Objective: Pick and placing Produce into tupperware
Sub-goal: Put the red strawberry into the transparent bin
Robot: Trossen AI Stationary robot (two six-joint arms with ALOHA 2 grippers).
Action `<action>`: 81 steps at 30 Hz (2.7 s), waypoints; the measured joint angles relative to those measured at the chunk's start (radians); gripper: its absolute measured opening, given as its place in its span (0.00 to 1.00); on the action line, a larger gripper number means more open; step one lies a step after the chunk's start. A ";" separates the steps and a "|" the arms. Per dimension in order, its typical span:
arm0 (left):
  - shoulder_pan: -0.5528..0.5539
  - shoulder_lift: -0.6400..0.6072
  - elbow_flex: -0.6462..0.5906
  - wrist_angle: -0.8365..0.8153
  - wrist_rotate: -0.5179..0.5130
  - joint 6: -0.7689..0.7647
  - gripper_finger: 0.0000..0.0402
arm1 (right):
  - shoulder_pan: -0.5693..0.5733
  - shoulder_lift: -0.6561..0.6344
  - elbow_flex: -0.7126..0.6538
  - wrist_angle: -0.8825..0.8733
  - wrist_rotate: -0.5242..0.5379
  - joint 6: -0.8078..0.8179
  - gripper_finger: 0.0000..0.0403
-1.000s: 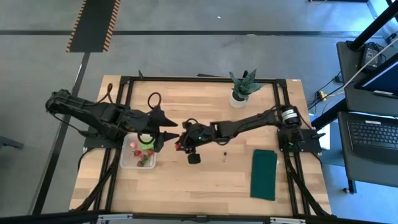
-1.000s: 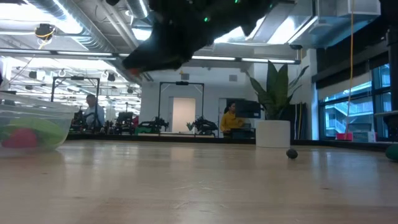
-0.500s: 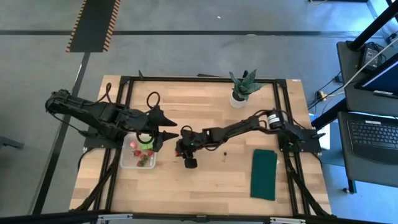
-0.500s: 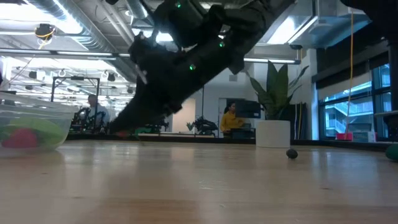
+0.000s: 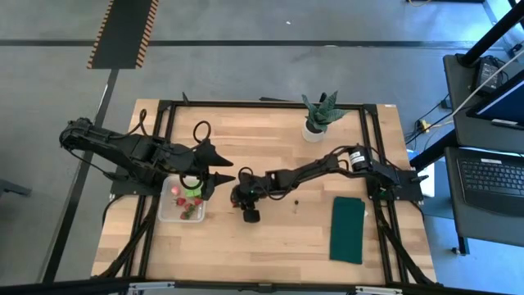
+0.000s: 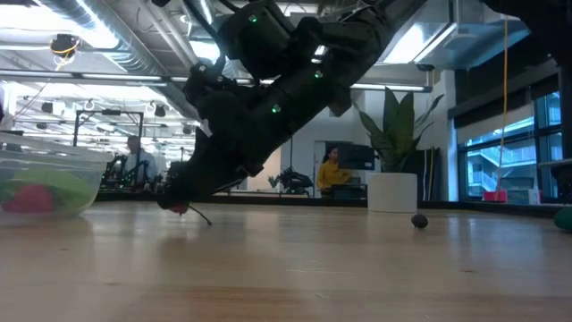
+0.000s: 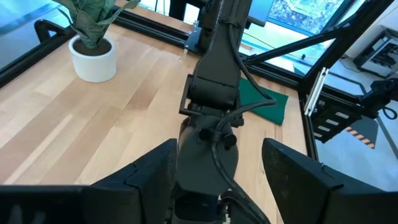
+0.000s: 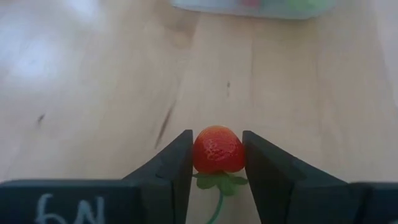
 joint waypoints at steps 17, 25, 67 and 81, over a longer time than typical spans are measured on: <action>0.000 0.000 0.000 0.000 0.000 0.000 0.57 | 0.000 0.000 0.000 -0.007 -0.001 -0.004 0.48; -0.001 0.001 0.000 0.000 0.000 0.000 0.57 | 0.000 -0.082 -0.002 -0.076 0.001 -0.041 0.60; 0.005 0.595 0.000 -0.205 0.239 0.183 0.57 | -0.044 -1.464 -0.783 -0.387 0.252 0.286 0.61; 0.086 0.672 0.000 -0.177 0.318 0.122 0.57 | -0.044 -1.470 -0.782 -0.401 0.251 0.257 0.61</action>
